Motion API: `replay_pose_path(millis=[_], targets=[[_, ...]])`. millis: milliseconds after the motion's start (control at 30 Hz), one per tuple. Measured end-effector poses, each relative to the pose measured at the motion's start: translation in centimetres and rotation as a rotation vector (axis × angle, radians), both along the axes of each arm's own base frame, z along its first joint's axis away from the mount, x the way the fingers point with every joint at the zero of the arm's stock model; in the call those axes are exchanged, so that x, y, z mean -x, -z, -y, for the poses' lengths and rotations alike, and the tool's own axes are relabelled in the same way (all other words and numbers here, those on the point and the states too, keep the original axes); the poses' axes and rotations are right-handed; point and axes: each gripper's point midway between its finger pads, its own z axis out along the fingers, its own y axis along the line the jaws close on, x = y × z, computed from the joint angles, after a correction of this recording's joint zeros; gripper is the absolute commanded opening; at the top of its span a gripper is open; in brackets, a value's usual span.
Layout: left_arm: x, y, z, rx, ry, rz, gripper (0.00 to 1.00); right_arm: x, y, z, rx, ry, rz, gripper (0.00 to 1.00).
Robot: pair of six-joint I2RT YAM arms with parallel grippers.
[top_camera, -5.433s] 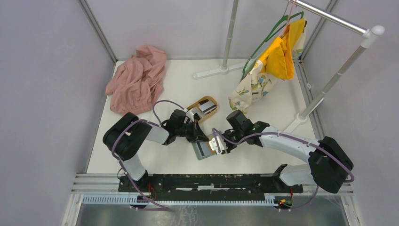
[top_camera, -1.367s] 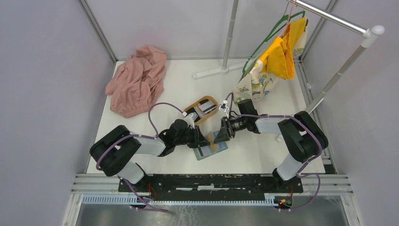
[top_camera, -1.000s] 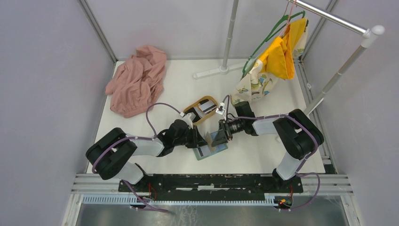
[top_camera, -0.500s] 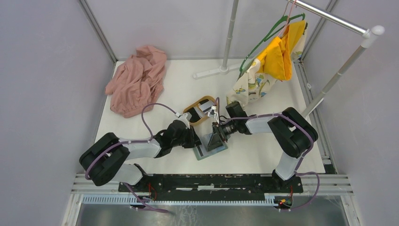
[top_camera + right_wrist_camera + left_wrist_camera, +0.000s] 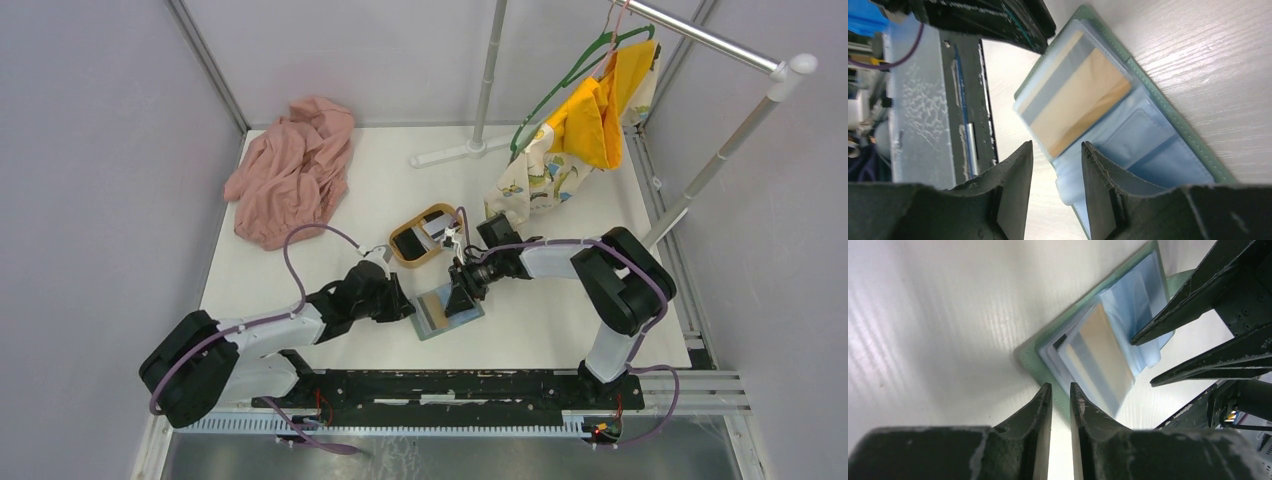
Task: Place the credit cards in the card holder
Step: Turn over the card slot in the card holder.
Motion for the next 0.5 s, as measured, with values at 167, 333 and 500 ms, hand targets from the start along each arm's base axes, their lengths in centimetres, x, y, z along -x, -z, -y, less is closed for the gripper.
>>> replay_pose_path(millis=[167, 333, 500], targets=[[0.5, -0.7, -1.8, -0.044, -0.038, 0.006, 0.27, -0.5, -0.5, 0.5, 0.012, -0.040, 0.108, 0.47], [0.1, -3.6, -2.9, -0.020, -0.073, 0.099, 0.37, -1.5, -4.4, 1.3, -0.032, -0.120, 0.390, 0.51], [-1.4, -7.0, -3.3, 0.019, -0.105, 0.246, 0.77, -4.1, -8.8, 2.2, -0.036, -0.148, 0.764, 0.91]])
